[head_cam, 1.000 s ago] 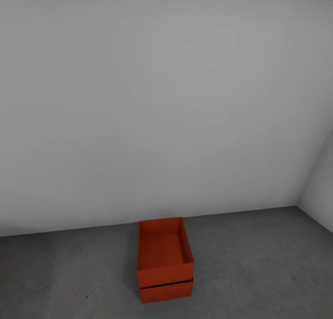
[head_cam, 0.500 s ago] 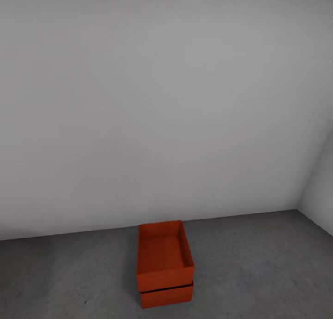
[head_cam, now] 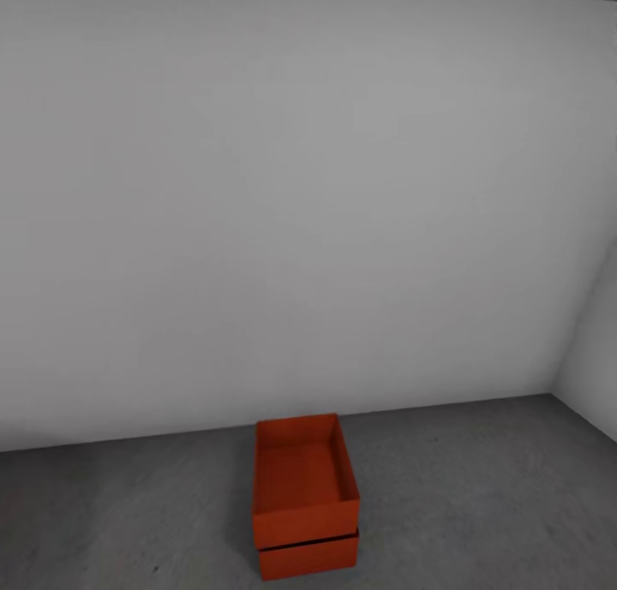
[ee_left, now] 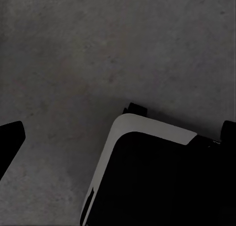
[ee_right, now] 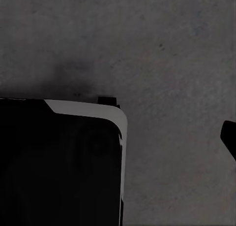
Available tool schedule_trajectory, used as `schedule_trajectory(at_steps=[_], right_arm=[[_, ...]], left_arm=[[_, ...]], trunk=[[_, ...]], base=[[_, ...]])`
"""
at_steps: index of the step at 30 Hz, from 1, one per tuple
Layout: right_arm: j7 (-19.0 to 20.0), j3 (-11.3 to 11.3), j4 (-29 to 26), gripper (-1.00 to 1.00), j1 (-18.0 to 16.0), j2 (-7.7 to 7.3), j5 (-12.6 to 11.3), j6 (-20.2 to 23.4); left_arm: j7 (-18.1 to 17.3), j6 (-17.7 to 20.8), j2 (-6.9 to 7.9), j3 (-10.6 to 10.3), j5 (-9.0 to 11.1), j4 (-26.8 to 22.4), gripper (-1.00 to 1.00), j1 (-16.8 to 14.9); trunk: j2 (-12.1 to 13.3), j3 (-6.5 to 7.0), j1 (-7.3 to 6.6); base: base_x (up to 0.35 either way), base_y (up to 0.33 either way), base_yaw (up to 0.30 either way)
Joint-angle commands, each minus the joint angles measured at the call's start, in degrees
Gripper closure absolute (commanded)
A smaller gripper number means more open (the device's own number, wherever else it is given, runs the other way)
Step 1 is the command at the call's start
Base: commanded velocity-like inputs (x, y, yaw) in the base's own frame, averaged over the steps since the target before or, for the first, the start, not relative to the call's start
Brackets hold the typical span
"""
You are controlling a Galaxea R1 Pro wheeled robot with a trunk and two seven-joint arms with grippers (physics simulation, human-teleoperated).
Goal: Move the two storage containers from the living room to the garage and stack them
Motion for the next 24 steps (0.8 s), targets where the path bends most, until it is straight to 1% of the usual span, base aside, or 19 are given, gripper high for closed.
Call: schedule_trajectory(at_steps=[1, 24], right_arm=[[-0.03, 0.48, 0.17, -1.0, -0.08, 0.03, -0.4, -0.29], [-0.03, 0.48, 0.17, -1.0, -0.08, 0.03, -0.5, -0.28]], left_arm=[[0.16, -0.12, 0.0, -0.45, 0.42, 0.0, -1.0, -0.05], [0.17, -0.12, 0.0, -0.49, 0.42, 0.0, -1.0, -0.01]], trunk=[[-0.07, 0.0, 0.01], [-0.07, 2.13, 0.01]], base=[[0.0, 0.0, 0.0], [0.0, 0.0, 0.0]])
